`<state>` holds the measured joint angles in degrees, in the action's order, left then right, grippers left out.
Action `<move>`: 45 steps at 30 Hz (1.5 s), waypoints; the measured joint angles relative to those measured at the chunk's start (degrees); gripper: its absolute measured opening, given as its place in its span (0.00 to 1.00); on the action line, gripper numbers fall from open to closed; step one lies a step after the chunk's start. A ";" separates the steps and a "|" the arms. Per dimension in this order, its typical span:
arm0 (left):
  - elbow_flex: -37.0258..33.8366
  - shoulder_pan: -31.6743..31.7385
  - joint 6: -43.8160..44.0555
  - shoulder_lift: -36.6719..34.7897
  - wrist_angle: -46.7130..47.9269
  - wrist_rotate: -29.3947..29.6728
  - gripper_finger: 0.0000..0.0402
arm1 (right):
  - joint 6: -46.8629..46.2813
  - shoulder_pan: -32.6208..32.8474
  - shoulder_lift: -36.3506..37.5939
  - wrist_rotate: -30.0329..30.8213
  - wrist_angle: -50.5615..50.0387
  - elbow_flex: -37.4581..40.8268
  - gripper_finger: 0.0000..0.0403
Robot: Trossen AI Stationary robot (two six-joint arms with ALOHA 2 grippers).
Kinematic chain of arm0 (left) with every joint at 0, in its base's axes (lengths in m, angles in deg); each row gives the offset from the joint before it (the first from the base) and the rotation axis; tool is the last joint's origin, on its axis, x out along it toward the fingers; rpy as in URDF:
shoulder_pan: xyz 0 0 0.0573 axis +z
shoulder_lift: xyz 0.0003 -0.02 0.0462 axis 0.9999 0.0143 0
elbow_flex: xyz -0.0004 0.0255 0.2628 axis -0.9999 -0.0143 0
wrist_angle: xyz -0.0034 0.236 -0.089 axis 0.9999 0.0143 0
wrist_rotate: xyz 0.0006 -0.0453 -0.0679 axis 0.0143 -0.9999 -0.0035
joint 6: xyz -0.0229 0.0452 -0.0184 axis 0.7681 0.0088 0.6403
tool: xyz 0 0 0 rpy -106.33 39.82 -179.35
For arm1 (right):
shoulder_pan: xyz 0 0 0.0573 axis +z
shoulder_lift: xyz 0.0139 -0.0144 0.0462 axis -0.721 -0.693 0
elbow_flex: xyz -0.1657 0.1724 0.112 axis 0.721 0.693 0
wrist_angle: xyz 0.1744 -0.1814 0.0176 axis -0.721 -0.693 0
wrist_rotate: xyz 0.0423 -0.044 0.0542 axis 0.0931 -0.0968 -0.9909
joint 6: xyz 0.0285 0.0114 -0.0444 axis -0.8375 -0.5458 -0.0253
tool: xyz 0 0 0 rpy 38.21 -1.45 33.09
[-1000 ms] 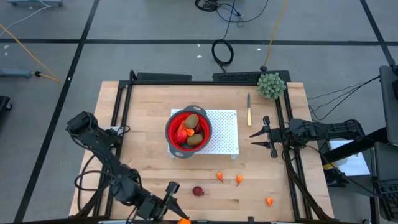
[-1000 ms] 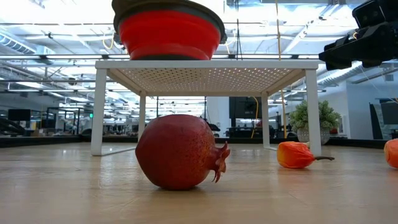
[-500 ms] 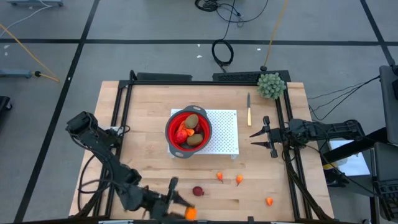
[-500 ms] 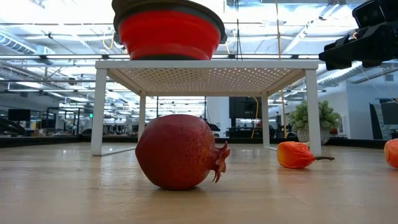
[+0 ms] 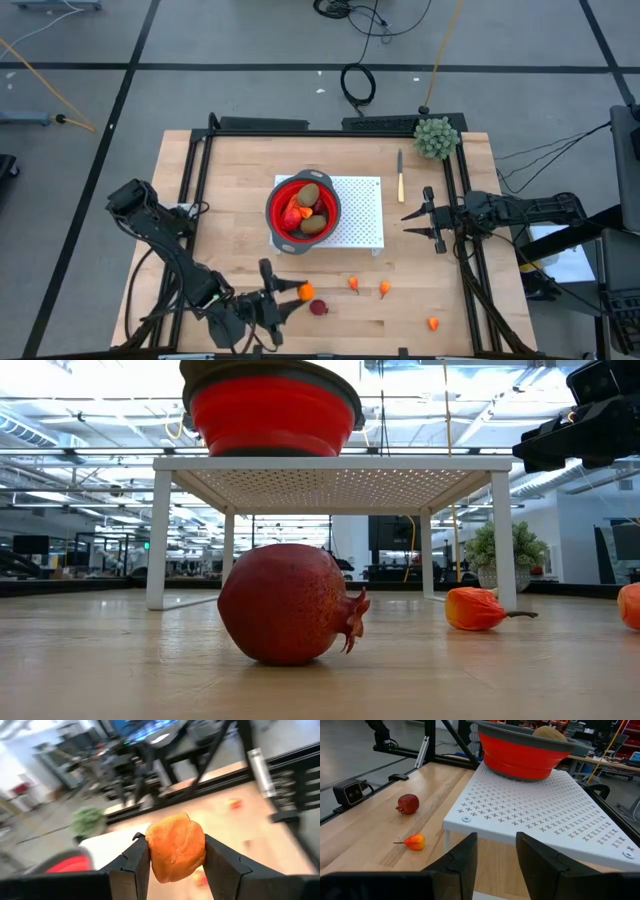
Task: Pick & Place Fruit
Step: Put the orange into the strainer bowl on the shelf
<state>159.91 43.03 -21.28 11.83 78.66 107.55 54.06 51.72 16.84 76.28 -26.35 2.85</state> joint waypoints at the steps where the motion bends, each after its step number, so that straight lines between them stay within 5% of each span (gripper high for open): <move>1: 0.00 0.00 -0.09 0.00 0.46 1.79 0.37 | 0.01 0.00 0.01 0.00 0.00 0.00 0.32; 13: 0.00 0.19 -17.61 0.00 1.13 25.03 0.37 | 0.10 0.02 0.01 0.04 0.00 0.00 0.32; 19: 0.00 1.34 -24.58 0.00 1.11 31.41 0.37 | 0.12 0.00 0.00 0.04 0.00 0.00 0.32; 34: 0.00 5.20 -27.14 0.00 0.13 32.52 0.37 | 0.16 0.00 0.01 0.04 0.01 0.00 0.32; 38: 0.00 6.87 -28.68 0.04 -9.92 32.84 0.37 | 1.10 0.02 -0.01 0.07 0.02 0.00 0.32; 45: 0.00 10.35 -43.81 0.04 -31.86 32.96 0.37 | 1.18 0.00 0.00 0.05 0.02 0.00 0.32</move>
<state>159.91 53.38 -65.09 11.88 46.80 140.51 55.24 51.72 16.85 76.33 -26.33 2.85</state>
